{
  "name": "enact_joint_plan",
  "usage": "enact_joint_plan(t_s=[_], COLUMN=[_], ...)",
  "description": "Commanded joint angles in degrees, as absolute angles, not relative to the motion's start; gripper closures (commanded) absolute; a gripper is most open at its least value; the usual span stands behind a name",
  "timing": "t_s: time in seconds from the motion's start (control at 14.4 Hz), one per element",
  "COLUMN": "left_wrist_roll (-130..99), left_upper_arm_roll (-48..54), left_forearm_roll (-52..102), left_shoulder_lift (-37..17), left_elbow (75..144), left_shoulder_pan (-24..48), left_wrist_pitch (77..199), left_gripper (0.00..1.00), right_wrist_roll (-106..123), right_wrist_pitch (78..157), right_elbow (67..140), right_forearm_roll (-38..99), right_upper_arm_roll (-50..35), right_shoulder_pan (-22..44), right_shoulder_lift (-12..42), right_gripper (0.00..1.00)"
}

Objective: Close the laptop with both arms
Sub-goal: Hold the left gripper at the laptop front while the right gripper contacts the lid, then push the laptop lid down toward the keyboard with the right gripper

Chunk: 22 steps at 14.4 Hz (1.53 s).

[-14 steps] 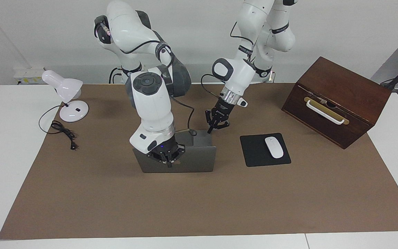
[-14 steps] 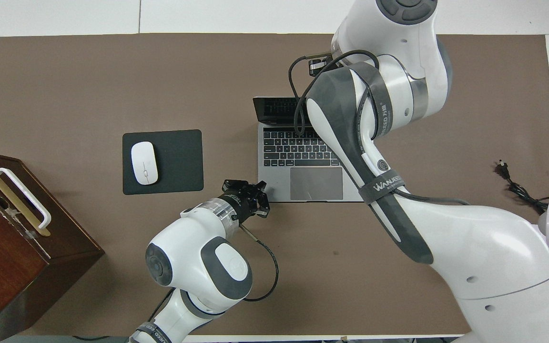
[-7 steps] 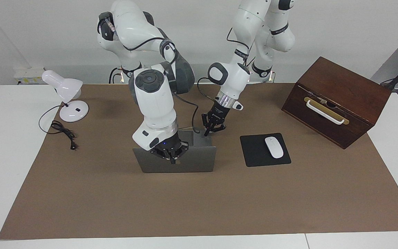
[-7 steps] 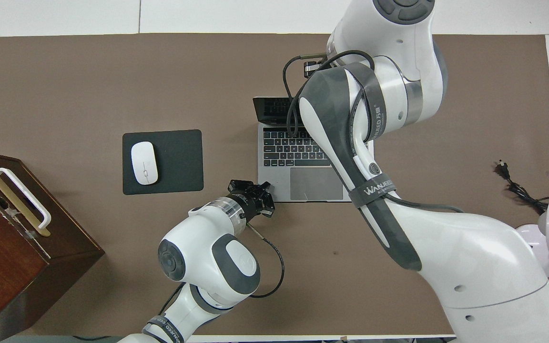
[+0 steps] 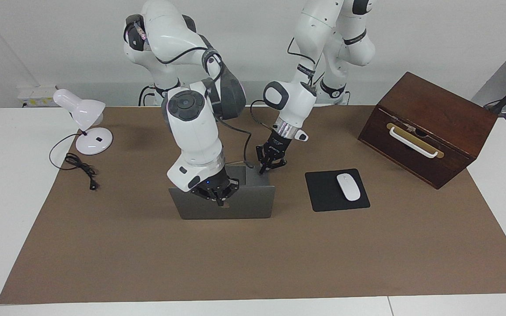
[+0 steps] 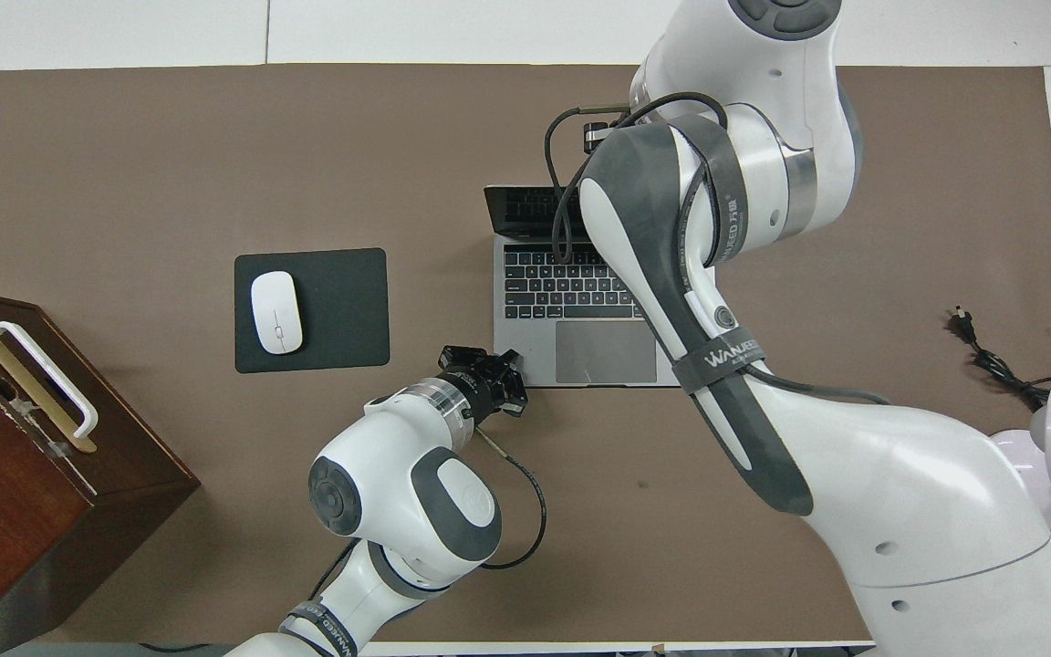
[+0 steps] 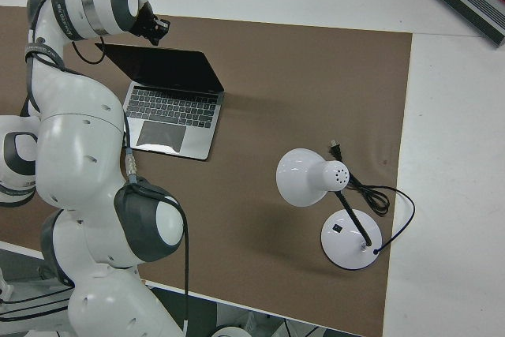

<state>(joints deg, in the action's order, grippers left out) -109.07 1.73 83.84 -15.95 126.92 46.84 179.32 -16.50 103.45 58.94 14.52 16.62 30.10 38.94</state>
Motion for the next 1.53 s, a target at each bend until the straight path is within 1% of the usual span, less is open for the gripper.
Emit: enact_joint_plan(t_s=[0.0,0.35,0.69,1.04,1.11,1.46], left_wrist_roll=[-109.2,-109.2,-109.2,-109.2,-109.2,-109.2], left_upper_arm_roll=[1.5,1.5,1.5,1.5,1.5,1.5], left_forearm_roll=[84.9,84.8,84.8,84.7,84.7,84.6], left_shoulder_lift=[-17.9,-18.0,-18.0,-18.1,-18.1,-18.1], left_elbow=[125.6,125.6,125.7,125.7,125.6,125.7], left_shoulder_pan=[47.7,47.8,47.8,47.8,47.8,47.8], left_wrist_pitch=[180.8,180.8,180.8,180.8,180.8,180.8], left_gripper=[1.0,1.0,1.0,1.0,1.0,1.0], right_wrist_roll=[-17.7,-17.7,-17.8,-20.4,-20.4,-20.4], right_wrist_pitch=[103.2,102.7,99.9,96.8,96.9,97.5], right_elbow=[63.2,67.0,68.3,71.8,73.4,76.6], right_forearm_roll=[16.1,19.2,24.8,27.9,28.6,28.8], right_upper_arm_roll=[17.1,17.2,18.5,18.7,18.7,18.6], right_shoulder_pan=[30.4,30.3,30.2,30.2,30.2,30.4], right_shoulder_lift=[36.7,35.3,35.3,34.6,34.4,34.0], right_gripper=[1.0,1.0,1.0,1.0,1.0,1.0])
